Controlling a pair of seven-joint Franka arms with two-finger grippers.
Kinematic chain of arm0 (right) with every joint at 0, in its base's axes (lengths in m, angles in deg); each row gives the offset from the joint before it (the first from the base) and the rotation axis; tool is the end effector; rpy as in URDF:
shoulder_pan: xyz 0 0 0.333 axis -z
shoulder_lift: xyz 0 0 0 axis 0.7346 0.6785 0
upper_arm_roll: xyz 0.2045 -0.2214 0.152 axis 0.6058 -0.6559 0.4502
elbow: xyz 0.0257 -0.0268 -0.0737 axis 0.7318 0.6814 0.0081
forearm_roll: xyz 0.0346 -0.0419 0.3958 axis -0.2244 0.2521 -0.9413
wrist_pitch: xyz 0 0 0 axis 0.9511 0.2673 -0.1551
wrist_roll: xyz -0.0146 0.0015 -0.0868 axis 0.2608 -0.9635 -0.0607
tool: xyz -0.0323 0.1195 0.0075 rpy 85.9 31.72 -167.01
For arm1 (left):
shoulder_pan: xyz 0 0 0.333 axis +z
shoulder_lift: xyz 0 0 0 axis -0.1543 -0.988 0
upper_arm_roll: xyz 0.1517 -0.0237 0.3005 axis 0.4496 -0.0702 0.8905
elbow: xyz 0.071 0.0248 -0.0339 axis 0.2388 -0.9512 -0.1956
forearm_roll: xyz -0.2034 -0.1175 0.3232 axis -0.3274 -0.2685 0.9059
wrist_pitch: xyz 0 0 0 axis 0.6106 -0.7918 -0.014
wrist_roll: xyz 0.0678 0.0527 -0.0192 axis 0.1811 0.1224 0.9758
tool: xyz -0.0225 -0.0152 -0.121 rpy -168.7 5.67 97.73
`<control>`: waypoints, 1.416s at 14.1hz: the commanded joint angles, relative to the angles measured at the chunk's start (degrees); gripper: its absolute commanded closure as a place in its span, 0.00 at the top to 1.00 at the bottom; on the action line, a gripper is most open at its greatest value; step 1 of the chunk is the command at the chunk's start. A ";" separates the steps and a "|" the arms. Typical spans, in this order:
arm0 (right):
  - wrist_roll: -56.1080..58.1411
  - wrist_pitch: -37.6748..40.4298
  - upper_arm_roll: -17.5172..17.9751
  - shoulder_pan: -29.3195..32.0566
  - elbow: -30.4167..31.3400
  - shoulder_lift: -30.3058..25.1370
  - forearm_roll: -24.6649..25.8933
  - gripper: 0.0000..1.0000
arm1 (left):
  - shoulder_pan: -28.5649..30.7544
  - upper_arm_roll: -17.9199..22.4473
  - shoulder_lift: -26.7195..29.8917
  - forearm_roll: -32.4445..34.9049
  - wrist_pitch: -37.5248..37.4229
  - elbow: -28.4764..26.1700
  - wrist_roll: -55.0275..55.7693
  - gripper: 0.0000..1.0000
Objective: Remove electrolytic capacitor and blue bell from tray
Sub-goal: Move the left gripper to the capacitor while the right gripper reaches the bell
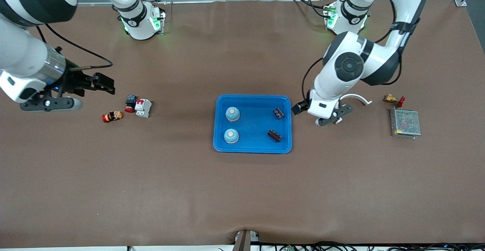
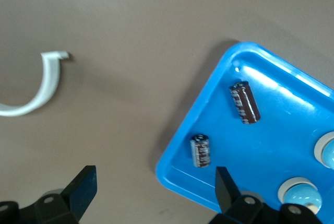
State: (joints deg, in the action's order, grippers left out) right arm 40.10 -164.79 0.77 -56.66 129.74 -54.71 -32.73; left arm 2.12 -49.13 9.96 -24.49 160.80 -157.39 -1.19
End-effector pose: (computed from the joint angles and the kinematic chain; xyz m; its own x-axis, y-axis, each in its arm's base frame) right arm 0.5912 0.1194 0.5725 0.9934 0.0268 -0.1117 0.0207 -0.9982 -0.0558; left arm 0.5394 -0.3020 0.3451 0.8782 0.4652 -0.1107 0.4695 -0.8828 0.0152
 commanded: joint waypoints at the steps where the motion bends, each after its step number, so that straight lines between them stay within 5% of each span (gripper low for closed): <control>1: -4.80 -1.94 -0.41 -3.70 -0.09 1.92 -0.93 1.00 | -2.73 0.30 -2.66 0.19 3.57 -0.19 5.10 0.98; 7: -5.94 -4.67 -0.41 -8.80 -0.09 6.32 -0.84 1.00 | -7.57 0.21 -10.31 9.59 8.59 0.60 19.25 0.77; 20: -8.32 -11.96 -0.41 -14.52 -0.17 13.61 -0.93 1.00 | -10.12 0.56 -18.92 13.02 12.37 3.85 24.62 0.54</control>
State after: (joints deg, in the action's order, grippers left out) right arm 32.63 -175.91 0.82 -70.23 130.17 -42.22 -32.85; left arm -7.16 -49.08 -7.06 -13.11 172.83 -155.64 21.59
